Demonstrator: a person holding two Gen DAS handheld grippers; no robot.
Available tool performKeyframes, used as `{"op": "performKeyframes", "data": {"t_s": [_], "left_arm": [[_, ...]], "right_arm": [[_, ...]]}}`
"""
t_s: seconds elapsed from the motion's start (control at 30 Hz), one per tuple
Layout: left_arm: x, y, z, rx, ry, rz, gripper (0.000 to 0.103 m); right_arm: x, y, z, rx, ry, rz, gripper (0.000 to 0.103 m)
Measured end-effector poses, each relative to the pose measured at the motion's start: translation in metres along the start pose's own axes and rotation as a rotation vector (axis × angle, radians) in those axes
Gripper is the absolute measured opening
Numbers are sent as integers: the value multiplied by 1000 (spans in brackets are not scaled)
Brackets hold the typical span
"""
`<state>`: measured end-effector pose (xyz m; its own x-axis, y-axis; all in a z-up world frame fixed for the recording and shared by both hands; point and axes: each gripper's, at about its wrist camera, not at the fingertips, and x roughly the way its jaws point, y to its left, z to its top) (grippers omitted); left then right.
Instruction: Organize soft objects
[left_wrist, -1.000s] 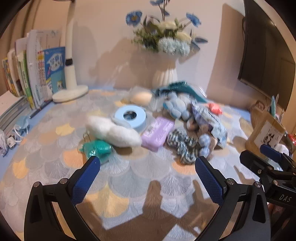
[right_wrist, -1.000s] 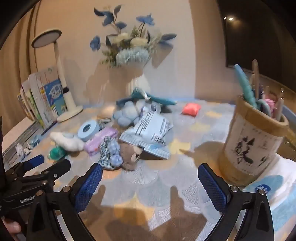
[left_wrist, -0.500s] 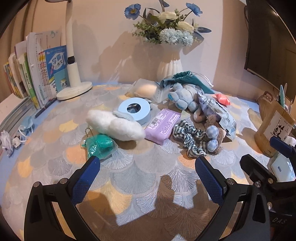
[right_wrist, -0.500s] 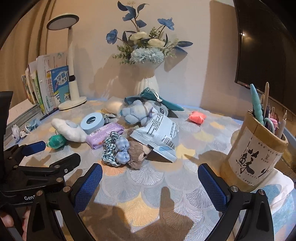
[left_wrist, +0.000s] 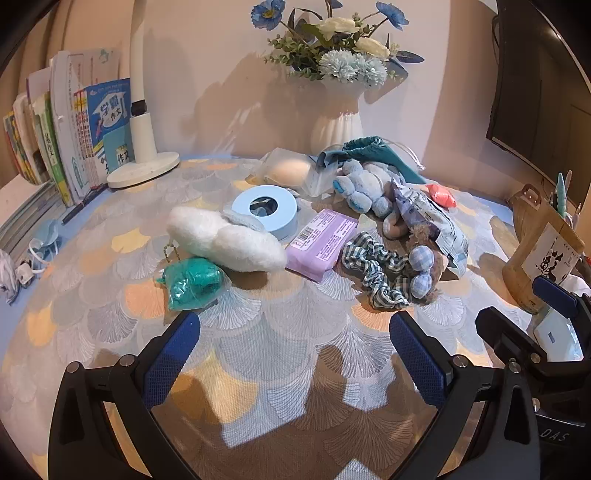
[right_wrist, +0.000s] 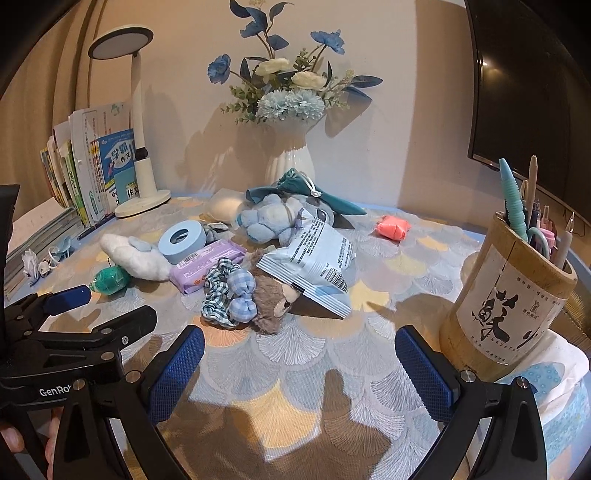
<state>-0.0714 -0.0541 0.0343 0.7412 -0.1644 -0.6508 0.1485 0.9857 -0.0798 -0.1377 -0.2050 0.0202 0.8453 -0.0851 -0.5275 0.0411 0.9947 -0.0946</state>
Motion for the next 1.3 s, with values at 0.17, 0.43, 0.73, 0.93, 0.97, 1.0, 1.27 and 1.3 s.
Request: {"op": "performKeyframes", "data": {"t_s": [0.17, 0.43, 0.73, 0.93, 0.97, 1.0, 1.27, 1.3], "left_arm": [[1, 0, -1, -3, 4, 2, 102], [4, 0, -1, -17, 17, 0, 102], [7, 1, 0, -31, 30, 0, 102], [8, 2, -1, -37, 35, -2, 102], [8, 2, -1, -38, 35, -2, 102], [8, 2, -1, -37, 35, -3, 102], [9, 3, 0, -43, 43, -7, 102], [9, 3, 0, -43, 43, -6, 102]], "right_arm": [[1, 0, 0, 2, 7, 3, 103], [5, 0, -1, 2, 24, 11, 103], [7, 2, -1, -7, 30, 11, 103], [8, 3, -1, -12, 37, 15, 103], [8, 3, -1, -12, 37, 15, 103], [8, 3, -1, -12, 37, 15, 103], [10, 5, -1, -16, 42, 19, 103], [9, 5, -1, -17, 42, 20, 103]]}}
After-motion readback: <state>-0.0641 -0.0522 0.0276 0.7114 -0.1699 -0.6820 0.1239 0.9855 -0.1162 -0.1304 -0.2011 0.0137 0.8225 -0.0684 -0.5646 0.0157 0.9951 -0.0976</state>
